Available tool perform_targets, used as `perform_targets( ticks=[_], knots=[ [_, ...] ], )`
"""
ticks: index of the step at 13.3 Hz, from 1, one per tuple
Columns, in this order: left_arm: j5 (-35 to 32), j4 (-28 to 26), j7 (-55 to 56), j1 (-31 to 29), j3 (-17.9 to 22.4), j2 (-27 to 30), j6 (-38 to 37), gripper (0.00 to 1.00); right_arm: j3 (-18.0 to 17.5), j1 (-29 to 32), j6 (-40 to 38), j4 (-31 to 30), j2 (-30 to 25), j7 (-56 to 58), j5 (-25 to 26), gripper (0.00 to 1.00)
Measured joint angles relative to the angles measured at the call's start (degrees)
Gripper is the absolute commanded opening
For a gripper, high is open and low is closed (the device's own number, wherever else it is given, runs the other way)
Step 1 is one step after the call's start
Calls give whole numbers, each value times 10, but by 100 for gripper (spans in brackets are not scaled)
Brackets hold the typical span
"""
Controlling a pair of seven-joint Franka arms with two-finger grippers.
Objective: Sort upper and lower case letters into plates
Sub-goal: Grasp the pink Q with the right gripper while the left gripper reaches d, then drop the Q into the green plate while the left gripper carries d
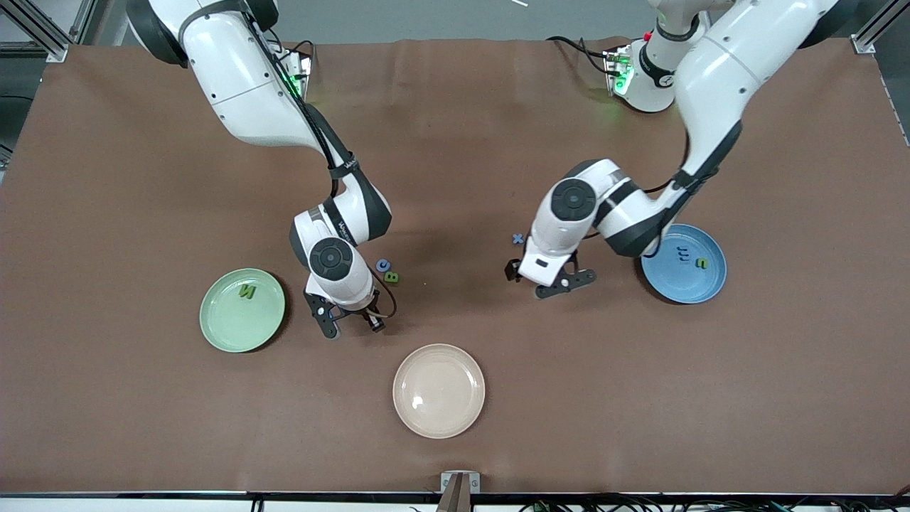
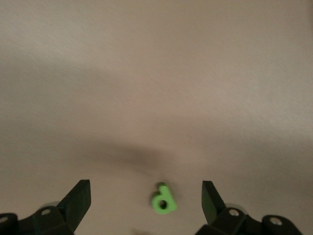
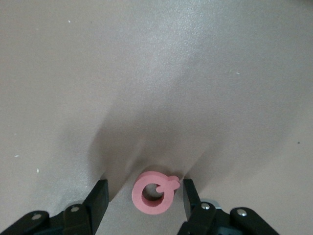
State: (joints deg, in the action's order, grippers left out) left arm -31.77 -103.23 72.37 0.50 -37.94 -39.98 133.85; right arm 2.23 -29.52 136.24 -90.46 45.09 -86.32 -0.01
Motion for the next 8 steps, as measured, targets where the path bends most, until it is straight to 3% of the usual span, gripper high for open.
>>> perform_targets(
  ticks=[4,8],
  knots=[
    [0,23,7,14,6,-33,-2,99,2,0,-4,5,-1,0,0,5],
    [0,30,18,22,6,-50,-2,84,5,4,-30,12,-1,10,0,0]
  ],
)
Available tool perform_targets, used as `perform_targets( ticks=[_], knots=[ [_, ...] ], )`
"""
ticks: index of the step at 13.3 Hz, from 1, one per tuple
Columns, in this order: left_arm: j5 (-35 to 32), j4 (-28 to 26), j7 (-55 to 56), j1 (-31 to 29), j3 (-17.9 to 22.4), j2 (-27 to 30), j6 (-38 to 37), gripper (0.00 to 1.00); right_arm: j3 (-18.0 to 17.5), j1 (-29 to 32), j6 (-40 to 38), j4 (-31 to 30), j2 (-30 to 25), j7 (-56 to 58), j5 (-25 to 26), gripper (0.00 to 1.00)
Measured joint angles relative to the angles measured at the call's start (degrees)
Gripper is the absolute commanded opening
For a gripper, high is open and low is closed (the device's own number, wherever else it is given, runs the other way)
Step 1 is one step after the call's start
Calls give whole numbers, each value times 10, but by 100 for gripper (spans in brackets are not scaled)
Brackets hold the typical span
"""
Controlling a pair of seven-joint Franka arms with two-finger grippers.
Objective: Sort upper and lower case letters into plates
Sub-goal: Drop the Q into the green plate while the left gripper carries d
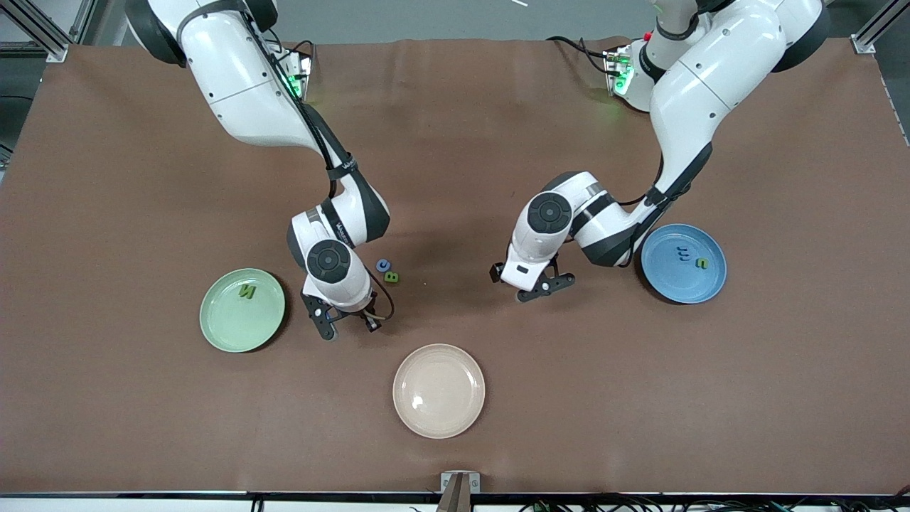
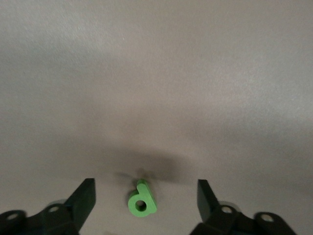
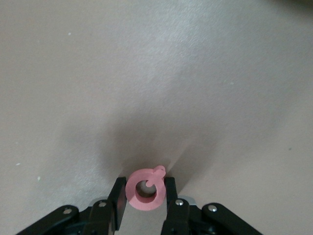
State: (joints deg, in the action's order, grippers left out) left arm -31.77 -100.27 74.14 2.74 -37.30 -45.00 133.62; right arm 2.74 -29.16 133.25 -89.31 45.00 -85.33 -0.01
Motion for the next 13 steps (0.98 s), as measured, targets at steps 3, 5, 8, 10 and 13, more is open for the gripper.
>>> perform_targets(
  ticks=[3,5,8,10,13],
  knots=[
    [0,0,15,4,0,-3,-3,79,4,25,-64,7,-12,72,0,0],
    [0,0,34,5,0,-5,-5,77,6,54,-118,9,-39,140,0,0],
    [0,0,62,8,0,-12,-5,69,7,110,-162,-11,-92,263,0,0],
    [0,0,81,10,0,-14,-5,64,7,148,-163,-40,-118,333,0,0],
    [0,-1,90,12,0,-17,-7,59,7,187,-129,-84,-126,402,0,0]
  ],
)
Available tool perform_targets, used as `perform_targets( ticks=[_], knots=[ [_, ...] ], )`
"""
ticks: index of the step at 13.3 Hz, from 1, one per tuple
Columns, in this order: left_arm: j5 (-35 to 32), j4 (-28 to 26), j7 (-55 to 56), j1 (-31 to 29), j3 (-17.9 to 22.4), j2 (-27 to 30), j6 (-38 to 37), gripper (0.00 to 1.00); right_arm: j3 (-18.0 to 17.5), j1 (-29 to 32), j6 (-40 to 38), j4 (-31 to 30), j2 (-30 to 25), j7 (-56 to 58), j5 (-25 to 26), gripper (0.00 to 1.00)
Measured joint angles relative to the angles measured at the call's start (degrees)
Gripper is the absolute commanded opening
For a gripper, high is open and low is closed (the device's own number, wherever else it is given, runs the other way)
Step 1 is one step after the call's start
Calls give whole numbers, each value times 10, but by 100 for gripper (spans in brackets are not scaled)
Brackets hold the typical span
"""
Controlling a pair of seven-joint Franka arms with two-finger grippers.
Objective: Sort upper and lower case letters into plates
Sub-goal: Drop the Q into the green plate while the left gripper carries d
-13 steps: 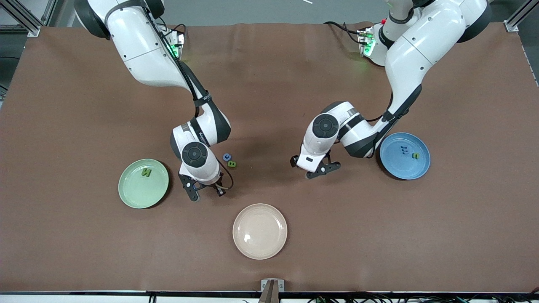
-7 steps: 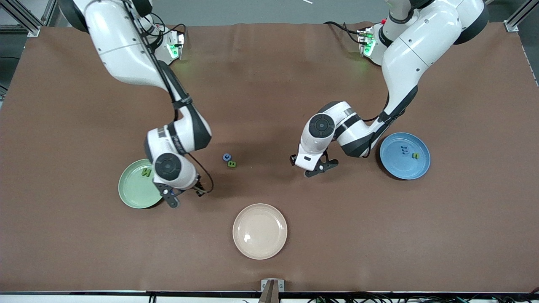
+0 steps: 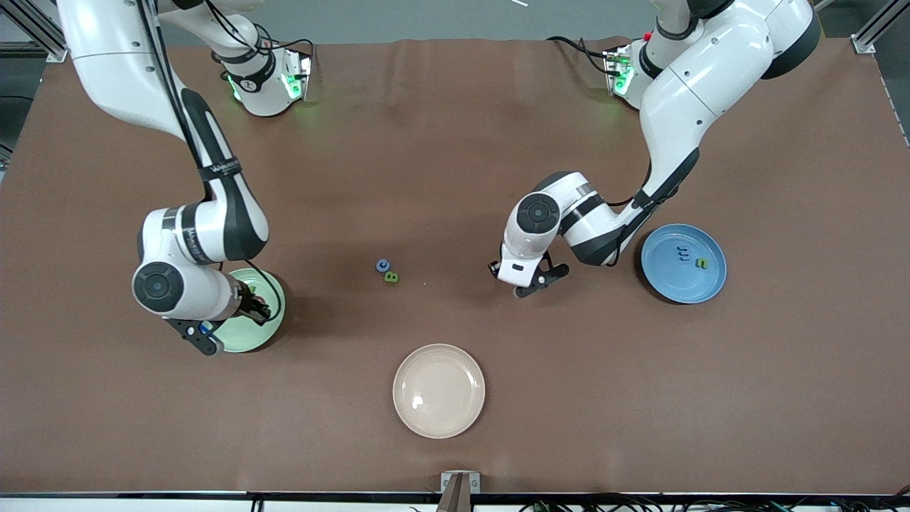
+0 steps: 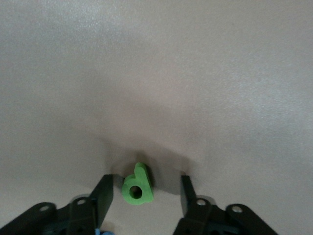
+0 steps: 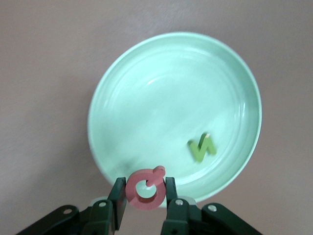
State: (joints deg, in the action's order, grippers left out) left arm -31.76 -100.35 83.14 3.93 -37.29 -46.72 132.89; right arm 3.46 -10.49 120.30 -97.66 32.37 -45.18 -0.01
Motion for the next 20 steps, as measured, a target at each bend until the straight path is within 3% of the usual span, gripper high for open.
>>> perform_targets(
  ticks=[6,11,12,13,14,15,20],
  knots=[
    [0,1,11,0,-1,0,-2,41,-3,8,171,-110,-4,18,0,1],
    [0,3,13,1,-1,0,-2,24,-3,8,210,-133,-4,18,0,3],
    [0,3,13,1,-2,0,-2,20,-3,8,211,-134,-4,18,0,11],
    [0,3,13,1,-2,0,-2,16,-3,8,211,-134,-4,18,0,35],
    [0,3,13,1,-2,0,-2,15,-3,8,211,-135,-4,18,0,83],
    [0,3,13,1,-2,0,-2,15,-3,8,211,-135,-4,18,0,100],
    [0,14,-13,-24,-2,8,-35,13,-4,8,207,-133,-7,19,0,100]
  ],
)
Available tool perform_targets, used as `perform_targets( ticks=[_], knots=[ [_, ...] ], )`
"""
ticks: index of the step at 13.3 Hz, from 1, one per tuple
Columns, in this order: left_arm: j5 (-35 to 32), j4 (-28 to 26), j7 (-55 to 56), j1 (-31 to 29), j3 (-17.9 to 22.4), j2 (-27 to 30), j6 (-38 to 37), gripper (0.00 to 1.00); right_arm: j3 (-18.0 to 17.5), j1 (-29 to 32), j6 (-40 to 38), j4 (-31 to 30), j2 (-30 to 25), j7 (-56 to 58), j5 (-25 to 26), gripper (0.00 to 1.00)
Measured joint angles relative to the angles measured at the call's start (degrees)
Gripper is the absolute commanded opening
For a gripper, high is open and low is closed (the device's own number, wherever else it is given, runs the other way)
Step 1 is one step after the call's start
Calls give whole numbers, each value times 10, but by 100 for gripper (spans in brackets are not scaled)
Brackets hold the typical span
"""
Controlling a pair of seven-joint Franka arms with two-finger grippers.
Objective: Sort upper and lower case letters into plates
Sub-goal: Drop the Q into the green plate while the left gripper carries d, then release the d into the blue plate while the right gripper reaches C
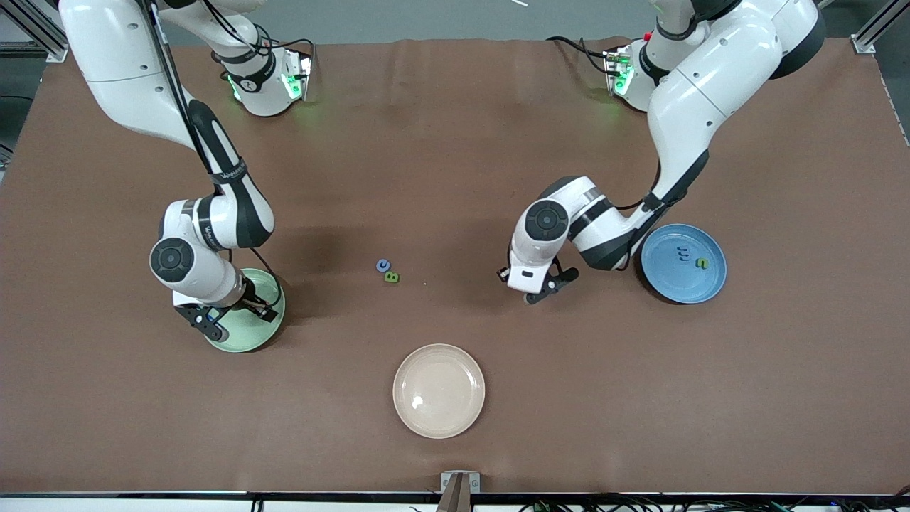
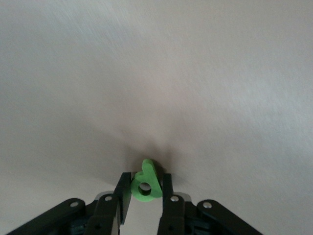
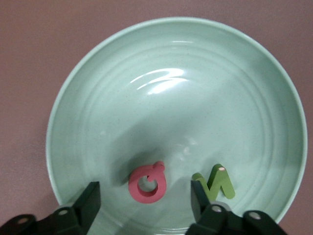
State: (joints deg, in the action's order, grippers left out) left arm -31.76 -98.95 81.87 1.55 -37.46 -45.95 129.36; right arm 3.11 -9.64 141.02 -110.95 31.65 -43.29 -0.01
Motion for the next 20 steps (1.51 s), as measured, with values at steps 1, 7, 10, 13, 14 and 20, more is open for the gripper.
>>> perform_targets(
  ticks=[1,7,10,13,14,20],
  knots=[
    [0,1,-24,-9,-2,8,-17,13,0,0,-18,8,-2,0,0,100],
    [-1,-86,-214,-227,-140,82,-79,13,-12,-31,-175,104,-18,-66,-11,100],
    [-33,-173,-321,-373,-201,105,-81,14,-14,-88,-172,106,-18,-163,-11,100],
    [-100,-240,-406,-499,-246,106,-77,14,-15,-136,-149,112,-15,-251,-12,100],
    [-117,-258,-425,-528,-255,106,-72,14,-16,-151,-135,112,-10,-278,-12,100],
    [-203,-323,-463,-599,-262,101,-5,14,-16,-231,-59,113,49,-421,-13,100]
  ],
)
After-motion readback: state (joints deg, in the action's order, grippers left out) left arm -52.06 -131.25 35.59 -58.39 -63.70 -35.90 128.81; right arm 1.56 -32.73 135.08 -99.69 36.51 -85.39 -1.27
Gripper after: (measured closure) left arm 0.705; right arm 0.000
